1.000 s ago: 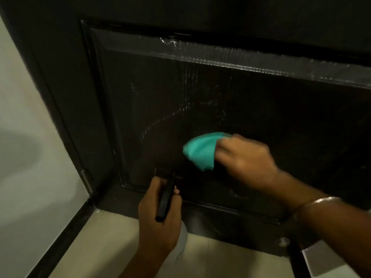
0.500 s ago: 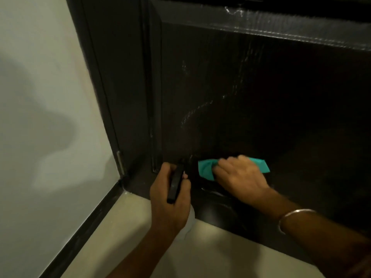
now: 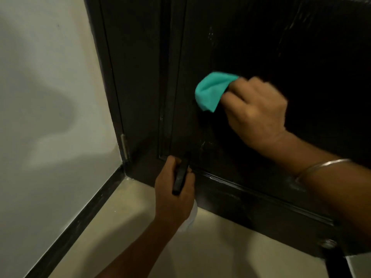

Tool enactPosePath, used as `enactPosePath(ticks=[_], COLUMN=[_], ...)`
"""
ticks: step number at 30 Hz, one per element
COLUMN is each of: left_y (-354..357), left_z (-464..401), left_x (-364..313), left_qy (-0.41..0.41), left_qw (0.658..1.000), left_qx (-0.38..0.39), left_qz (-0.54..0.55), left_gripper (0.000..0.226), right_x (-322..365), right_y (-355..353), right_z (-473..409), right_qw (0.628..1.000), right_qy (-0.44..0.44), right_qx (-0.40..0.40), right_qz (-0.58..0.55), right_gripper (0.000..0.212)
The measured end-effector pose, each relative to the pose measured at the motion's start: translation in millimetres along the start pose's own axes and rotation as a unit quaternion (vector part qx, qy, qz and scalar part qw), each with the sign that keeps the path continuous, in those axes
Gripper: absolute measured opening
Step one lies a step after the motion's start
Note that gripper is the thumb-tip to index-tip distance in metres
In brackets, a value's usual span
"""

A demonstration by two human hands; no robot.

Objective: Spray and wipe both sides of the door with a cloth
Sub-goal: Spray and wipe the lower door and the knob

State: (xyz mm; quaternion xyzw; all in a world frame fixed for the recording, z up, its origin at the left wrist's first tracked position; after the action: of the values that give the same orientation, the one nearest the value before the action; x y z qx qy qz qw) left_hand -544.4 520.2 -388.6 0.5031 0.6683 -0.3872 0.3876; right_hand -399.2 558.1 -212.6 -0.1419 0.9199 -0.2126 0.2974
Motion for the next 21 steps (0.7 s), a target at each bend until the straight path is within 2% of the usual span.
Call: enactPosePath(ticks=[2, 4, 5, 7, 8, 9, 10, 12, 15, 18, 21], left_y=[1, 0, -2, -7, -9, -10, -11, -14, -21, -33, -49], left_z=[1, 4, 6, 9, 12, 15, 17, 20, 21, 21, 22], left_x=[5, 13, 17, 28, 32, 35, 37, 39, 42, 44, 46], left_qy=[-0.005, -0.007, -0.013, -0.023, -0.024, -0.022, -0.019, -0.022, -0.027, -0.017, -0.003], left_qw=[1.0, 0.999, 0.999, 0.999, 0.999, 0.999, 0.999, 0.999, 0.998, 0.997, 0.994], left_qx=[0.015, 0.026, 0.03, 0.029, 0.028, 0.027, 0.023, 0.01, -0.011, -0.025, -0.035], left_qz=[-0.009, -0.021, -0.023, -0.03, -0.032, -0.034, -0.036, -0.042, -0.05, -0.075, -0.102], left_gripper=[0.007, 0.007, 0.008, 0.01, 0.012, 0.015, 0.017, 0.013, 0.005, 0.012, 0.005], right_x=[36, 71, 85, 95, 91, 85, 74, 48, 29, 46, 86], right_y=[40, 80, 90, 96, 95, 88, 76, 55, 41, 58, 102], right_z=[52, 119, 149, 177, 169, 150, 117, 49, -24, -26, 8], right_qw=[0.988, 0.935, 0.904, 0.859, 0.857, 0.873, 0.905, 0.959, 0.99, 0.996, 0.99], right_qy=[-0.009, -0.025, -0.054, -0.131, -0.168, -0.197, -0.211, -0.191, -0.129, -0.083, -0.077], right_qx=[0.13, 0.329, 0.402, 0.484, 0.477, 0.435, 0.358, 0.201, 0.056, 0.017, 0.115], right_qz=[-0.079, -0.133, -0.133, -0.102, -0.1, -0.102, -0.095, -0.057, 0.026, 0.031, -0.038], right_gripper=[0.02, 0.037, 0.043, 0.046, 0.042, 0.035, 0.027, 0.02, 0.024, 0.022, 0.019])
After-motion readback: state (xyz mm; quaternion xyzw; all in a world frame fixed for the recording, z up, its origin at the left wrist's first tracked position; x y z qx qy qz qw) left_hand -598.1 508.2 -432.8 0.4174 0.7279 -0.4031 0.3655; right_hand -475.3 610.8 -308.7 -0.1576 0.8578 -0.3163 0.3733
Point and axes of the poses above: each hand's wrist, its own z-axis away from the middle knuckle, its own y-axis out of the palm, x = y × z, the point moved 7 cm from there along -z, towards the middle knuckle, and after that the axes turned 10 degrees about -z, right-handed, at the moved point
